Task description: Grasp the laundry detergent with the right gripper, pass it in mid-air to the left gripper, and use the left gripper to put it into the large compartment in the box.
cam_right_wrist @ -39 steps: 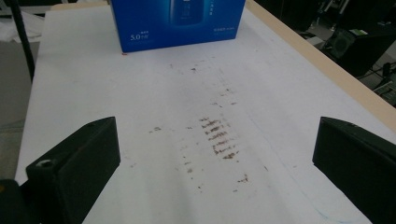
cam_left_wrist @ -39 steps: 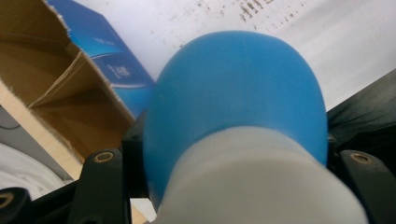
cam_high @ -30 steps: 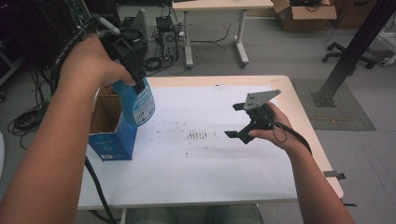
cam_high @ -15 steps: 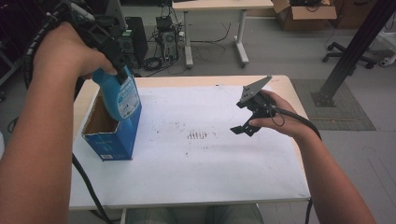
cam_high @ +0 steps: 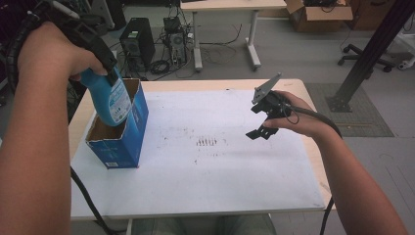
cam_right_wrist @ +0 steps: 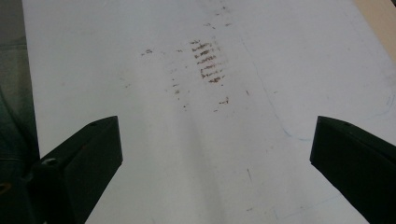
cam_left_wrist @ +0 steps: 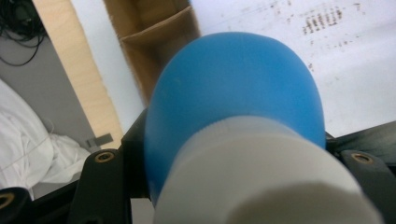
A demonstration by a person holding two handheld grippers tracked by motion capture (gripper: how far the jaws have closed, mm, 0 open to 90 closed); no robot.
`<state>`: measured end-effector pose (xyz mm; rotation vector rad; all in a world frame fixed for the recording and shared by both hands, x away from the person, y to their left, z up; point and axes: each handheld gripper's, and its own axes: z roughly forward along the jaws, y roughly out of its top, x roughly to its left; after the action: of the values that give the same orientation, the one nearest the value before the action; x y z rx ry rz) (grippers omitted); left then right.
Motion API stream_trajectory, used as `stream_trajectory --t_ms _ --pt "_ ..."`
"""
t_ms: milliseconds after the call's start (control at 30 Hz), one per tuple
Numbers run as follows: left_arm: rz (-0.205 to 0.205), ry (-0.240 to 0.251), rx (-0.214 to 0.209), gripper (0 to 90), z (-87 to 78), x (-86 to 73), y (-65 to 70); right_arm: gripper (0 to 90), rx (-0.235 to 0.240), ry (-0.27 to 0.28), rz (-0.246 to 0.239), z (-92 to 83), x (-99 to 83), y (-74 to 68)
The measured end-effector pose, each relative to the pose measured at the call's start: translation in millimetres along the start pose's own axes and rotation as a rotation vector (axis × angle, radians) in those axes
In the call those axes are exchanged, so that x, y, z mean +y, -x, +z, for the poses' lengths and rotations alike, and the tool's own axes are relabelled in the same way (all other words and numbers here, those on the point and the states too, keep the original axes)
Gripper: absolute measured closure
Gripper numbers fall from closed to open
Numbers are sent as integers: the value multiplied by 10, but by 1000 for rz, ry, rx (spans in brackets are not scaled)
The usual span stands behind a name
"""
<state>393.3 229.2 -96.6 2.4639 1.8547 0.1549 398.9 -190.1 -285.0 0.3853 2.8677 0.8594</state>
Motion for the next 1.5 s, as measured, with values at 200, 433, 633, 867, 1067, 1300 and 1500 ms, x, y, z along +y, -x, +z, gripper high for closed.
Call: stream_trajectory --t_ms 200,433,633,867,1067,1300,1500 --pt "-52 1 5 390 69 -9 -111 23 2 -19 -4 -20 1 0" --pt "-105 -5 6 390 143 -13 -203 24 3 -30 -6 -7 -1 -6" --pt "-147 -12 8 390 221 -11 -276 24 8 -33 -6 21 -8 -6" --pt "-191 -12 9 390 306 -6 -354 25 14 -42 -2 23 -19 -2" --pt "-226 -10 5 390 399 1 -392 25 12 -48 -3 28 -24 5" --pt "-235 -22 14 390 502 19 -391 26 18 -52 -5 61 -34 -6" --pt "-235 -18 10 391 594 23 -394 26 18 -54 -5 74 -29 -15"
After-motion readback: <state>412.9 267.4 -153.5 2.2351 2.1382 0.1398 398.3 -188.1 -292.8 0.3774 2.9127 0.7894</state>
